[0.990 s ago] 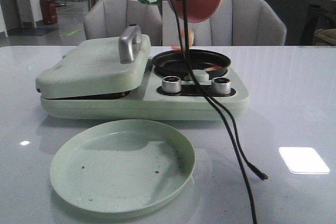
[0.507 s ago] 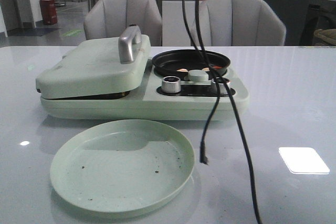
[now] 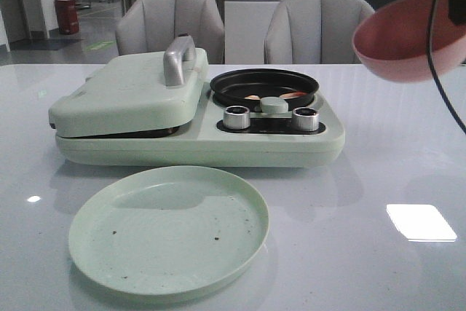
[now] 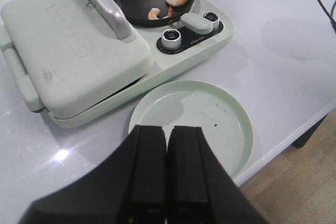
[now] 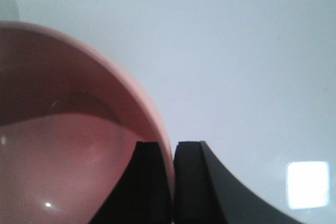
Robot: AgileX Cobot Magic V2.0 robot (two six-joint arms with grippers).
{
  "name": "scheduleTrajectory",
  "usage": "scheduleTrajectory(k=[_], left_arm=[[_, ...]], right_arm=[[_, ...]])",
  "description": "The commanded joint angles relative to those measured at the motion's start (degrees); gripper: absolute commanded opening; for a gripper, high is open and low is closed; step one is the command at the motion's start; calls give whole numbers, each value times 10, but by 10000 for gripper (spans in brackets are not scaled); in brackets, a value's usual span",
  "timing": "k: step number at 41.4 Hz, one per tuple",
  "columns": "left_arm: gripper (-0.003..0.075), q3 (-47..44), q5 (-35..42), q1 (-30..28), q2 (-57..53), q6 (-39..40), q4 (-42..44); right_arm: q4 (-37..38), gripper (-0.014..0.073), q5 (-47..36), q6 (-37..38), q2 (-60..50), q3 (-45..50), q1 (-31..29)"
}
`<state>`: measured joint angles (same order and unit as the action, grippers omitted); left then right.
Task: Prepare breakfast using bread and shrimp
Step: 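Carry the pink bowl back and set it down on the table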
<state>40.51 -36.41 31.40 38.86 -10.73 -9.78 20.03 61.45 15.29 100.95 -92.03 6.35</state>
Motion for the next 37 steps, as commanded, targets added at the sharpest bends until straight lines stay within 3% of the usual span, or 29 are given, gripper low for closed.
scheduleTrajectory(k=[1,9,24,28,34,37], left_arm=[[101,17,38,0,0,6,-6],[101,17,38,0,0,6,-6],[101,17,38,0,0,6,-8],[101,17,38,0,0,6,-8],[101,17,38,0,0,6,-8],[101,17,38,0,0,6,-8]], right_arm=[[-100,53,-48,-69,-49,39,-51],[-232,53,-101,-153,-52,141,-124],[-238,66,-202,-153,-33,250,-144],[-238,155,-198,-153,-20,250,-144],[-237,386,-196,-153,-23,250,-144],[-234,449,-195,-153,-33,249,-144]])
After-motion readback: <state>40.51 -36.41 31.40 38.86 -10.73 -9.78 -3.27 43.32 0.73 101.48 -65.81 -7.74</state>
